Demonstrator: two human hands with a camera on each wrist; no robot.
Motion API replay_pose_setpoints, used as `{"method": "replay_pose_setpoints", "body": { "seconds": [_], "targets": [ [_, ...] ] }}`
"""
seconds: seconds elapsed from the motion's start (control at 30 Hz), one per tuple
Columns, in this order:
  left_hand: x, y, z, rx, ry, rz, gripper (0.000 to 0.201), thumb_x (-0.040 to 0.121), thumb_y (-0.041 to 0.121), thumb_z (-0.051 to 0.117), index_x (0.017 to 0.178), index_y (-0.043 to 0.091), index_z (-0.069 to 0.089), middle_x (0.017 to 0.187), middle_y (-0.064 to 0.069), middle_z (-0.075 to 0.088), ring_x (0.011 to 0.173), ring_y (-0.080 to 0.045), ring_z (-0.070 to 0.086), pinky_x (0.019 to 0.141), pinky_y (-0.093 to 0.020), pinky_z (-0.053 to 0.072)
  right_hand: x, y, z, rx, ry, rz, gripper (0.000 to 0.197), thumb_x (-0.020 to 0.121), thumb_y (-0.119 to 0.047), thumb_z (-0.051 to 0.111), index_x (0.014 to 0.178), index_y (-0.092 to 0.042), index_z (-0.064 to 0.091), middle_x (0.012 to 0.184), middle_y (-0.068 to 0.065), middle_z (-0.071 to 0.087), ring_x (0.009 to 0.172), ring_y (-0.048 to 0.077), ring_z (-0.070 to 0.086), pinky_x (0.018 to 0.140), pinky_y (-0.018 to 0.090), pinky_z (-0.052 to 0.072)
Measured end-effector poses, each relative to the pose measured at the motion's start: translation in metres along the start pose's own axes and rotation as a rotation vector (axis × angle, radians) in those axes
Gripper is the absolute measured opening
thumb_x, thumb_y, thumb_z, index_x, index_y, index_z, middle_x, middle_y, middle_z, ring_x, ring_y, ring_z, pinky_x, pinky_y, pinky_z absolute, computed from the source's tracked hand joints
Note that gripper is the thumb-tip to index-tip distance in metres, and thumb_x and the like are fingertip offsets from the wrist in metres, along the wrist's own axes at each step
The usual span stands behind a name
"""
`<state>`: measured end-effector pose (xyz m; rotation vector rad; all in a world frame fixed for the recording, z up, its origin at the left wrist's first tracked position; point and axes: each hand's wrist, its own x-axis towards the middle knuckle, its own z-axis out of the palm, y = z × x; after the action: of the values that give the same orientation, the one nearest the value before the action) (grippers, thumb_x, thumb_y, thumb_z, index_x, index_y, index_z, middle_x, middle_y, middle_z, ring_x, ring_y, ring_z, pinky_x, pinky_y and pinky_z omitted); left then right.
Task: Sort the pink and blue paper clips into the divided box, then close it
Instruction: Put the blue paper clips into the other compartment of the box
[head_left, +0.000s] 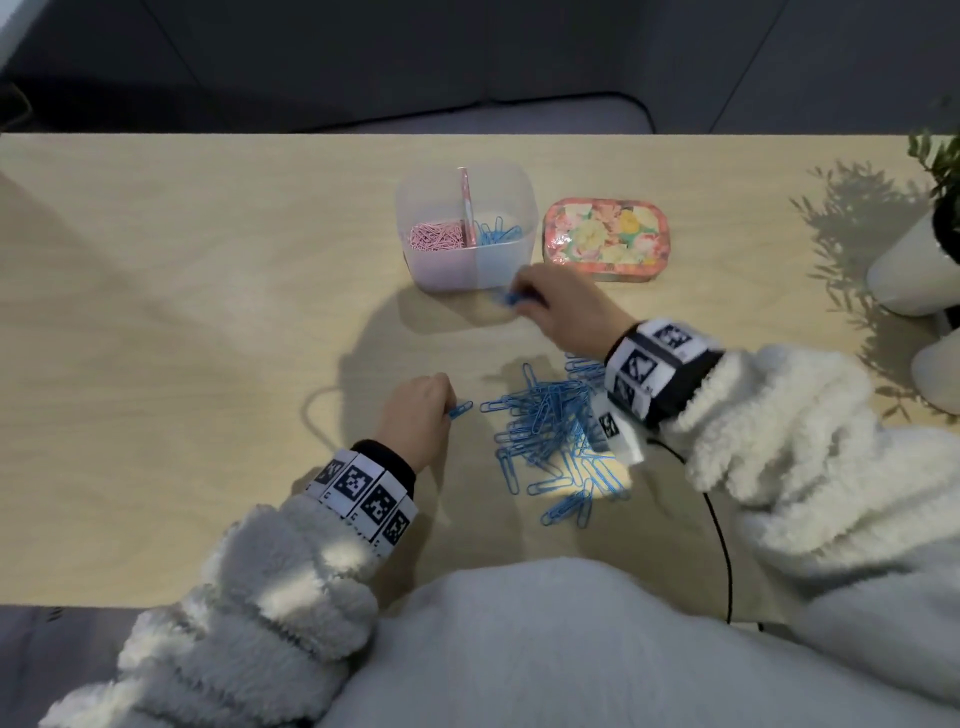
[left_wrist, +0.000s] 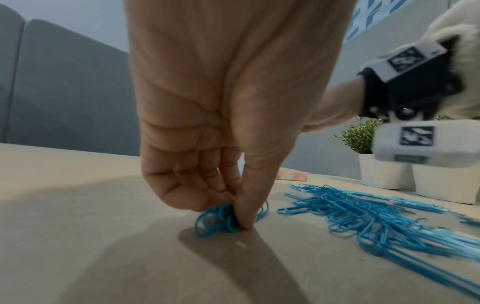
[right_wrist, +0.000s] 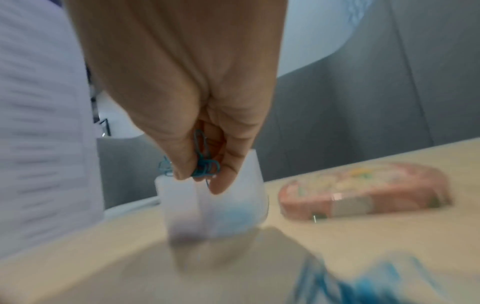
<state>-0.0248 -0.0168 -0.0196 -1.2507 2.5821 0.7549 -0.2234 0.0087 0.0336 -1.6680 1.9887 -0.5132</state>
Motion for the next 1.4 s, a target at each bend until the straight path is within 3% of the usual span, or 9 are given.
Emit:
{"method": "replay_pose_setpoints", "body": {
  "seconds": [0.1, 0.17, 0.37, 0.7, 0.83, 0.93, 1.07, 1.23, 1.4],
  "targets": [
    [0.003, -0.001, 0.0, 0.017, -0.021, -0.006, 0.02, 0.084, -0.001, 0.048, 0.102, 0.002, 0.057, 0.104, -0.018, 0.063, 0.099, -0.034, 0.055, 0.08, -0.04, 0.041, 0.035, -0.005, -0.033, -0.018, 0.161, 0.047, 0.012, 0.089, -0.009, 0.051, 0.095, -0.003, 0.06, 0.091, 0.012, 0.061, 0.083, 0.025, 0.052, 0.066, 0.029, 0.037],
    [0.002, 0.003, 0.001, 0.072, -0.024, -0.006, 0.018, 0.086, 0.001, 0.047, 0.101, 0.003, 0.057, 0.105, -0.016, 0.061, 0.098, -0.034, 0.055, 0.079, -0.041, 0.043, 0.061, -0.005, -0.043, -0.075, 0.228, 0.075, 0.018, 0.085, -0.004, 0.05, 0.099, -0.003, 0.062, 0.102, 0.017, 0.064, 0.096, 0.031, 0.056, 0.079, 0.034, 0.042],
    [0.005, 0.021, -0.007, 0.065, -0.015, 0.129, 0.016, 0.086, 0.002, 0.046, 0.097, 0.002, 0.058, 0.101, -0.018, 0.059, 0.092, -0.035, 0.056, 0.076, -0.042, 0.042, 0.097, -0.005, -0.038, -0.15, 0.053, 0.131, 0.029, 0.086, 0.0, 0.05, 0.113, -0.005, 0.06, 0.122, 0.019, 0.058, 0.112, 0.036, 0.055, 0.096, 0.037, 0.044],
    [0.106, 0.069, -0.11, -0.023, 0.421, 0.214, 0.025, 0.086, 0.009, 0.05, 0.107, 0.008, 0.063, 0.11, -0.016, 0.063, 0.104, -0.031, 0.056, 0.087, -0.035, 0.039, 0.021, 0.034, -0.035, 0.118, 0.377, 0.111, 0.034, 0.075, 0.007, 0.039, 0.088, -0.003, 0.069, 0.103, 0.017, 0.066, 0.105, 0.035, 0.056, 0.097, 0.025, 0.036],
    [0.135, 0.07, -0.114, -0.008, 0.306, 0.136, 0.02, 0.078, 0.004, 0.051, 0.069, 0.022, 0.049, 0.076, -0.014, 0.047, 0.077, -0.034, 0.049, 0.07, -0.039, 0.039, -0.026, 0.074, -0.026, 0.125, 0.367, 0.21, 0.035, 0.067, 0.0, 0.035, 0.081, -0.002, 0.068, 0.096, 0.02, 0.069, 0.097, 0.037, 0.059, 0.099, 0.043, 0.041],
    [0.134, 0.072, -0.108, 0.002, 0.284, 0.143, 0.026, 0.08, 0.0, 0.043, 0.062, 0.019, 0.045, 0.072, -0.014, 0.04, 0.071, -0.03, 0.04, 0.065, -0.032, 0.027, -0.052, 0.111, -0.015, 0.047, 0.313, 0.392, 0.036, 0.072, -0.002, 0.036, 0.085, -0.01, 0.068, 0.101, 0.015, 0.07, 0.099, 0.038, 0.058, 0.093, 0.037, 0.039],
    [0.104, 0.075, -0.092, -0.051, 0.397, 0.343, 0.027, 0.092, 0.008, 0.04, 0.101, 0.003, 0.064, 0.102, -0.019, 0.064, 0.1, -0.033, 0.055, 0.086, -0.037, 0.038, -0.066, 0.131, 0.003, -0.071, 0.237, 0.47, 0.029, 0.085, -0.005, 0.045, 0.105, -0.009, 0.064, 0.111, 0.019, 0.063, 0.106, 0.039, 0.053, 0.091, 0.037, 0.034],
    [0.051, 0.056, -0.036, -0.102, 0.07, 0.345, 0.024, 0.086, 0.02, 0.059, 0.109, 0.011, 0.061, 0.104, -0.008, 0.062, 0.094, -0.026, 0.058, 0.078, -0.029, 0.041, -0.059, 0.102, 0.015, -0.262, 0.141, 0.4, 0.032, 0.089, -0.014, 0.043, 0.118, -0.012, 0.054, 0.118, 0.019, 0.05, 0.107, 0.039, 0.043, 0.088, 0.045, 0.044],
    [0.029, 0.03, -0.001, -0.094, -0.146, 0.287, 0.089, 0.054, 0.04, 0.085, 0.129, 0.013, 0.045, 0.116, -0.011, 0.047, 0.107, -0.025, 0.047, 0.096, -0.033, 0.039, -0.065, 0.072, 0.032, -0.333, 0.018, 0.27, 0.035, 0.09, -0.019, 0.043, 0.124, -0.015, 0.05, 0.12, 0.015, 0.047, 0.107, 0.036, 0.043, 0.083, 0.045, 0.047]
  ]
}}
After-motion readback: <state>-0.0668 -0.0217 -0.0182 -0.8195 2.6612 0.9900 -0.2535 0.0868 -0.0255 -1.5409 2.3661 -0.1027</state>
